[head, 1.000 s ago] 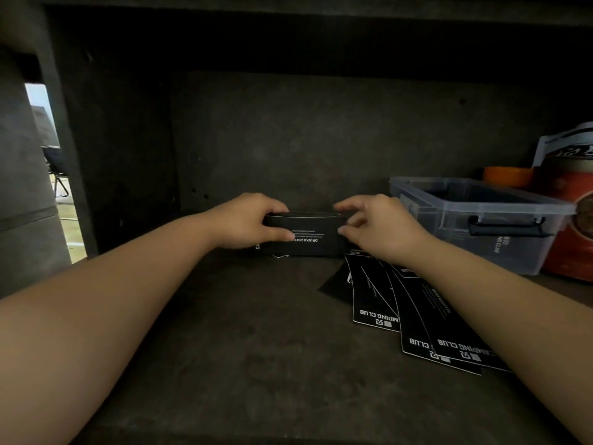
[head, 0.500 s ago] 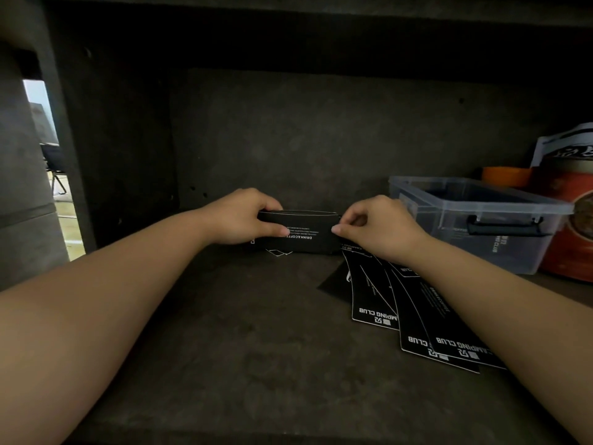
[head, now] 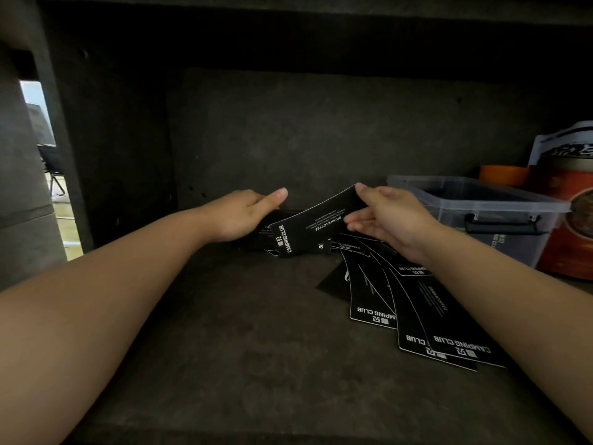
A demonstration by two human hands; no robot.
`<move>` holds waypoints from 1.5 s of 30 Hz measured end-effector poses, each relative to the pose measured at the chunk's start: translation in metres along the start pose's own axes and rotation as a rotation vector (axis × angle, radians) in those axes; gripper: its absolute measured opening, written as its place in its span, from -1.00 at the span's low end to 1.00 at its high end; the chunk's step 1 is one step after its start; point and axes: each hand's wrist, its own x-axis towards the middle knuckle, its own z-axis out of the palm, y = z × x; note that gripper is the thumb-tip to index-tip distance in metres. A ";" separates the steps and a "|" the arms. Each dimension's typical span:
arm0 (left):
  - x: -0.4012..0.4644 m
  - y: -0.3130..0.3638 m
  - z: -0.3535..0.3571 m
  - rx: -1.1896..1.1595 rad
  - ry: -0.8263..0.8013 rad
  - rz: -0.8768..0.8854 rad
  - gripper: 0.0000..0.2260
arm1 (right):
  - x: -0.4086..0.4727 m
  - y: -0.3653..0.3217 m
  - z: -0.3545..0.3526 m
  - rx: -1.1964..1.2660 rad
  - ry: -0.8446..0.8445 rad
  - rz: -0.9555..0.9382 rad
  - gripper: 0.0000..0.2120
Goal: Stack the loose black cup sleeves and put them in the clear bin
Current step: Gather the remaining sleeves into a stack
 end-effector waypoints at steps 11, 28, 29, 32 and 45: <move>0.000 0.000 0.000 -0.020 -0.010 0.022 -0.31 | 0.004 0.011 0.004 -0.358 -0.020 -0.164 -0.69; 0.010 -0.015 0.000 0.061 -0.037 0.096 -0.74 | 0.013 0.018 -0.011 -1.147 -0.063 -0.124 -0.49; 0.009 -0.015 0.000 0.051 -0.049 0.097 -0.71 | 0.011 0.018 -0.012 -1.196 -0.091 -0.082 -0.46; 0.009 -0.013 0.000 0.082 -0.055 0.109 -0.81 | 0.010 0.018 -0.010 -1.221 -0.125 -0.054 -0.44; 0.009 -0.016 -0.012 0.068 0.375 0.017 -0.84 | 0.010 0.015 -0.002 -1.205 -0.178 -0.288 -0.51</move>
